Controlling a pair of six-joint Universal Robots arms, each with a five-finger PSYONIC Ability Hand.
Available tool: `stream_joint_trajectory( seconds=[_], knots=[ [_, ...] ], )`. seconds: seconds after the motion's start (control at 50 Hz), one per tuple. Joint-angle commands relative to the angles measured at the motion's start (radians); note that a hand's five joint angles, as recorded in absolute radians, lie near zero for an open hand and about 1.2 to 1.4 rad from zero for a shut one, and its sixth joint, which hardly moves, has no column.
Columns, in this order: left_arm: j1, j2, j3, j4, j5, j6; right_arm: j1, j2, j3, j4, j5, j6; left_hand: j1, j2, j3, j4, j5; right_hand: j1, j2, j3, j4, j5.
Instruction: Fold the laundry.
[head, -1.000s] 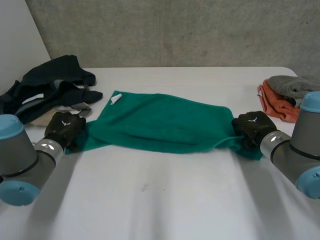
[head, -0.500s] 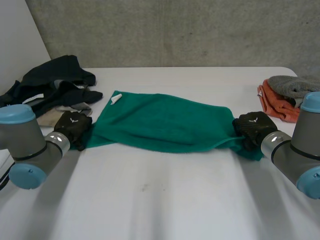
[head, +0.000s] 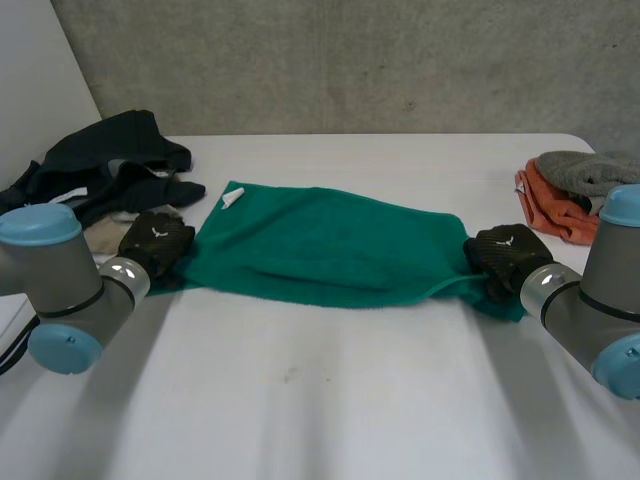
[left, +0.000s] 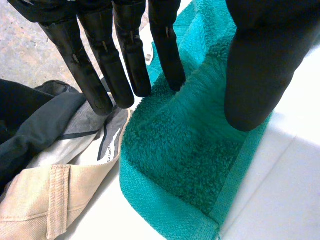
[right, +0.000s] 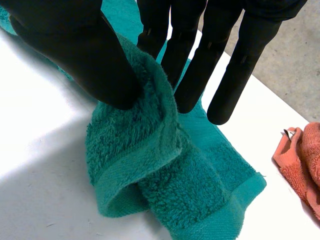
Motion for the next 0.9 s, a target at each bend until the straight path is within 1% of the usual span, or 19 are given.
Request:
stream_joint_trajectory(
  seconds=[0.02, 0.06, 0.1, 0.12, 0.14, 0.28, 0.34, 0.36, 0.4, 0.42, 0.48, 0.5, 0.56, 0.58, 0.64, 0.66, 0.74, 0.8, 0.9],
  knots=[
    [0.009, -0.01, 0.009, 0.001, 0.0, 0.001, 0.001, 0.0, 0.0, 0.0, 0.0, 0.0, 0.1, 0.095, 0.094, 0.1, 0.102, 0.285, 0.221, 0.208, 0.2, 0.223],
    [0.01, -0.013, 0.013, 0.001, 0.0, 0.001, 0.001, 0.0, 0.0, 0.002, 0.0, 0.0, 0.138, 0.133, 0.132, 0.138, 0.14, 0.285, 0.221, 0.208, 0.2, 0.223],
    [0.012, -0.015, 0.024, 0.004, 0.001, 0.001, 0.001, 0.0, 0.0, 0.002, 0.0, -0.002, 0.285, 0.28, 0.278, 0.285, 0.287, 0.285, 0.221, 0.208, 0.2, 0.223],
    [0.01, -0.016, 0.03, 0.006, 0.001, 0.0, 0.003, 0.0, 0.0, 0.002, 0.0, -0.002, 0.442, 0.437, 0.436, 0.442, 0.444, 0.285, 0.221, 0.208, 0.2, 0.223],
    [0.009, -0.018, 0.039, 0.007, 0.003, -0.001, 0.002, 0.0, 0.0, 0.002, 0.002, -0.002, 0.691, 0.686, 0.684, 0.691, 0.693, 0.285, 0.221, 0.208, 0.2, 0.223],
    [-0.001, 0.014, 0.041, 0.009, 0.0, -0.01, -0.009, -0.034, -0.02, 0.012, 0.011, -0.005, 0.693, 0.688, 0.686, 0.693, 0.695, 0.285, 0.221, 0.208, 0.2, 0.223],
    [-0.004, 0.137, 0.012, -0.003, -0.002, -0.028, -0.012, -0.109, -0.028, 0.029, 0.012, -0.017, 0.693, 0.688, 0.686, 0.693, 0.695, 0.285, 0.221, 0.208, 0.2, 0.223],
    [0.001, 0.214, -0.019, -0.005, -0.002, -0.046, -0.012, -0.164, -0.035, 0.056, 0.015, -0.029, 0.693, 0.688, 0.686, 0.693, 0.695, 0.285, 0.221, 0.208, 0.2, 0.223],
    [0.003, 0.296, -0.051, -0.008, -0.002, -0.063, -0.012, -0.225, -0.049, 0.101, 0.017, -0.054, 0.693, 0.688, 0.686, 0.693, 0.695, 0.285, 0.221, 0.208, 0.2, 0.223],
    [0.001, 0.383, -0.076, -0.017, -0.002, -0.083, -0.011, -0.283, -0.073, 0.156, 0.014, -0.08, 0.693, 0.688, 0.686, 0.693, 0.695, 0.285, 0.221, 0.208, 0.2, 0.223],
    [-0.001, 0.508, -0.102, -0.045, 0.0, -0.111, -0.014, -0.363, -0.123, 0.236, 0.011, -0.112, 0.693, 0.688, 0.686, 0.693, 0.695, 0.285, 0.221, 0.208, 0.2, 0.223],
    [-0.001, 0.58, -0.112, -0.075, 0.006, -0.129, -0.02, -0.405, -0.161, 0.292, 0.009, -0.13, 0.693, 0.688, 0.686, 0.693, 0.695, 0.285, 0.221, 0.208, 0.2, 0.223],
    [-0.001, 0.675, -0.113, -0.144, 0.013, -0.139, -0.043, -0.449, -0.225, 0.389, 0.008, -0.158, 0.693, 0.688, 0.686, 0.693, 0.695, 0.285, 0.221, 0.208, 0.2, 0.223],
    [0.002, 0.729, -0.108, -0.202, 0.019, -0.14, -0.058, -0.471, -0.265, 0.458, 0.003, -0.182, 0.693, 0.688, 0.686, 0.693, 0.695, 0.285, 0.221, 0.208, 0.2, 0.223],
    [0.007, 0.781, -0.096, -0.302, 0.033, -0.139, -0.072, -0.486, -0.314, 0.544, 0.0, -0.225, 0.693, 0.688, 0.686, 0.693, 0.695, 0.285, 0.221, 0.208, 0.2, 0.223],
    [0.009, 0.801, -0.085, -0.365, 0.044, -0.14, -0.074, -0.492, -0.328, 0.587, -0.002, -0.257, 0.693, 0.688, 0.686, 0.693, 0.695, 0.285, 0.221, 0.208, 0.2, 0.223],
    [0.006, 0.785, -0.077, -0.482, 0.05, -0.134, -0.075, -0.474, -0.324, 0.641, 0.0, -0.352, 0.693, 0.688, 0.686, 0.693, 0.695, 0.285, 0.221, 0.208, 0.2, 0.223],
    [0.007, 0.729, -0.074, -0.511, 0.046, -0.132, -0.074, -0.442, -0.314, 0.643, 0.012, -0.396, 0.693, 0.688, 0.686, 0.693, 0.695, 0.285, 0.221, 0.208, 0.2, 0.223],
    [0.0, 0.51, 0.004, -0.491, 0.035, -0.128, -0.063, -0.278, -0.337, 0.609, 0.012, -0.396, 0.693, 0.688, 0.686, 0.693, 0.695, 0.285, 0.221, 0.208, 0.2, 0.223]
  ],
)
